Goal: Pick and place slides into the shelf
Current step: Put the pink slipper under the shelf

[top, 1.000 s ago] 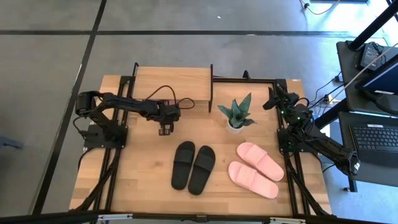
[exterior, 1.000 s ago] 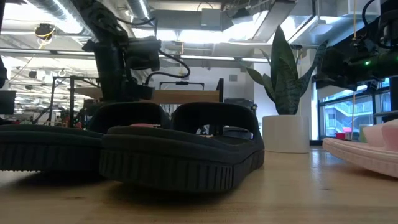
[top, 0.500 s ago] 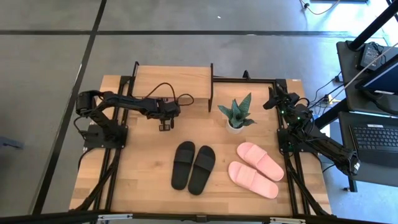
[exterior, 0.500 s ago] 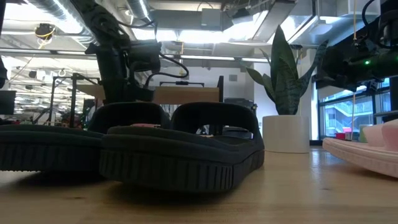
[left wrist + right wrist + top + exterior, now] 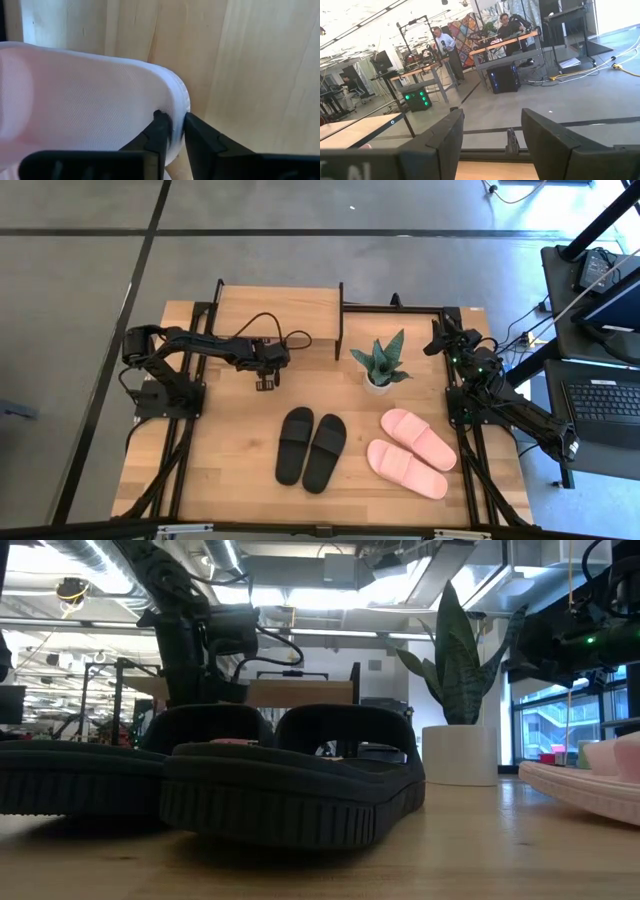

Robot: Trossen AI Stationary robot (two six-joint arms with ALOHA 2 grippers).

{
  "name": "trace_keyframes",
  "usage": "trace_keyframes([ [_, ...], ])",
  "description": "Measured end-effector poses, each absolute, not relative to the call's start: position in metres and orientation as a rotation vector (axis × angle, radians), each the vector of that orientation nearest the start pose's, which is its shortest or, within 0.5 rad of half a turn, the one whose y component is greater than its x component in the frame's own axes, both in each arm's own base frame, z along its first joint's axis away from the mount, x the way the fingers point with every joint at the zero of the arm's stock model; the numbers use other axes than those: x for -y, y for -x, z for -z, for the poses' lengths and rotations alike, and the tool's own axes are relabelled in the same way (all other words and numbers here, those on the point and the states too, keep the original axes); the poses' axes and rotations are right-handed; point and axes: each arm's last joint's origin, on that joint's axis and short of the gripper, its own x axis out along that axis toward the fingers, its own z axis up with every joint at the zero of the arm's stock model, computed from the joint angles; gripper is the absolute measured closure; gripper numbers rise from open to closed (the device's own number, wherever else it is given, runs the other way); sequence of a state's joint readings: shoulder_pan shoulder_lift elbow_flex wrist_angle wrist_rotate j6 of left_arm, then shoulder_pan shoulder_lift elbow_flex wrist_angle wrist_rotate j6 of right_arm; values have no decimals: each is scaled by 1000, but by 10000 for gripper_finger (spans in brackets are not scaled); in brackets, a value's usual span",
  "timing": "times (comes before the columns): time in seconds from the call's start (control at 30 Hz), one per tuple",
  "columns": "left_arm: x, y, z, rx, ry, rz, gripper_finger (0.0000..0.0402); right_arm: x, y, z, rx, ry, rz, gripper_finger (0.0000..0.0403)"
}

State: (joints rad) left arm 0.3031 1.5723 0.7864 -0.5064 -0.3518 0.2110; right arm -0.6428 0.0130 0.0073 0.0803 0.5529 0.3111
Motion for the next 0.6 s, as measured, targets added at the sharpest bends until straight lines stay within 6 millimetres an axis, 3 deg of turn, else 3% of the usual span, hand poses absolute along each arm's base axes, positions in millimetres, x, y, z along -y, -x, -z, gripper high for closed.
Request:
trace_keyframes([
  [0.27, -86, -249, -146, -1352, -198, -433, 316, 68, -66, -172, 265, -271, 1172, 203],
  [0.6, -85, -249, -146, -1354, -232, -475, 234, 68, -66, -172, 265, -272, 1172, 203],
])
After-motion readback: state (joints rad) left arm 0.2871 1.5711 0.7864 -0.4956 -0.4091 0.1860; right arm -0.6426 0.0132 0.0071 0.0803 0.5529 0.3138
